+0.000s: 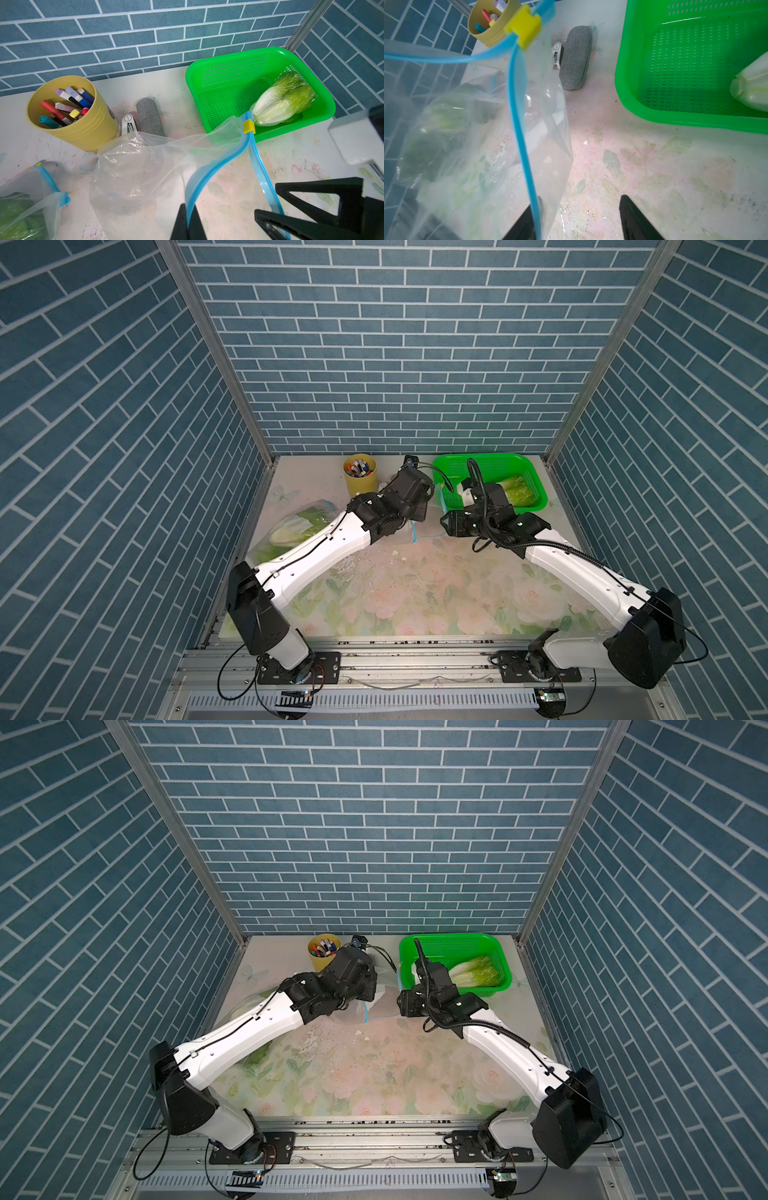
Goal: Put the chinese cabbages into a zipper bag and zip it
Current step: Open the zipper of the food storage bag at the center of the board.
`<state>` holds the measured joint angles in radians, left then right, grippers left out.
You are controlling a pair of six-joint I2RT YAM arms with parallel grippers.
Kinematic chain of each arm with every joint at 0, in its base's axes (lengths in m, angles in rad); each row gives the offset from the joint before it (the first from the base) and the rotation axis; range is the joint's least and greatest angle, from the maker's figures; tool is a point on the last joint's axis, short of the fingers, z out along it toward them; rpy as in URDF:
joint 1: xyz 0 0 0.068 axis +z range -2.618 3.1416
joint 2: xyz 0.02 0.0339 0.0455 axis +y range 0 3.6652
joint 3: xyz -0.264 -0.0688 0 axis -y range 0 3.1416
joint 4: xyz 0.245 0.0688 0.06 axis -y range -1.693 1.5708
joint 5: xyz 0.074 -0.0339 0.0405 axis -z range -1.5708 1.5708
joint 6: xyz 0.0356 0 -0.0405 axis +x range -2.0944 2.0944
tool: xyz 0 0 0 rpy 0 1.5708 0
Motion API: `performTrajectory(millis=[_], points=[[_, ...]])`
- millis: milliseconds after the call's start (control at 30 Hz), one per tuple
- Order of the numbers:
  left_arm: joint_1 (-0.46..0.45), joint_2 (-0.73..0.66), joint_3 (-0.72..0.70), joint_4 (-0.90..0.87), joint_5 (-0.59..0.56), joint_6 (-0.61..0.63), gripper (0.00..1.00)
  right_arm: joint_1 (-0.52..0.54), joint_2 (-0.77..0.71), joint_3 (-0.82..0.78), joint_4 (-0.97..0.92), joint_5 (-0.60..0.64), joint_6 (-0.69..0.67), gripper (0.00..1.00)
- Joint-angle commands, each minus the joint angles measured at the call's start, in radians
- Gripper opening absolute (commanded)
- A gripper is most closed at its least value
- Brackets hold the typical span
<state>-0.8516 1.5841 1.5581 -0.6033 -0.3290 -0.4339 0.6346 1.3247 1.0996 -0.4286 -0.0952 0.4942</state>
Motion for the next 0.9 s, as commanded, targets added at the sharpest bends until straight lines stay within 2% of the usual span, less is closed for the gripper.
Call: performTrajectory(millis=[0,300,467,600,667,800,867], points=[[-0.004,0.004,-0.020,0.023,-0.019,-0.002,0.00,-0.003,-0.028,0.046,0.018,-0.065,-0.019,0.60],[-0.004,0.010,-0.022,0.047,-0.002,0.020,0.00,-0.025,-0.069,0.110,0.009,-0.100,0.009,0.60],[-0.004,0.017,-0.018,0.062,0.013,0.022,0.00,-0.067,-0.108,0.144,-0.030,-0.084,0.093,0.60],[-0.004,0.036,-0.010,0.069,0.030,0.029,0.00,-0.143,-0.121,0.170,-0.071,-0.029,0.093,0.60],[-0.004,0.048,-0.007,0.066,0.032,0.027,0.00,-0.195,-0.112,0.172,-0.075,-0.008,0.095,0.64],[-0.004,0.055,-0.009,0.071,0.054,0.025,0.00,-0.290,-0.052,0.213,-0.094,0.034,0.073,0.67],[-0.004,0.057,-0.015,0.086,0.067,0.024,0.00,-0.345,-0.013,0.227,-0.087,0.016,0.079,0.67]])
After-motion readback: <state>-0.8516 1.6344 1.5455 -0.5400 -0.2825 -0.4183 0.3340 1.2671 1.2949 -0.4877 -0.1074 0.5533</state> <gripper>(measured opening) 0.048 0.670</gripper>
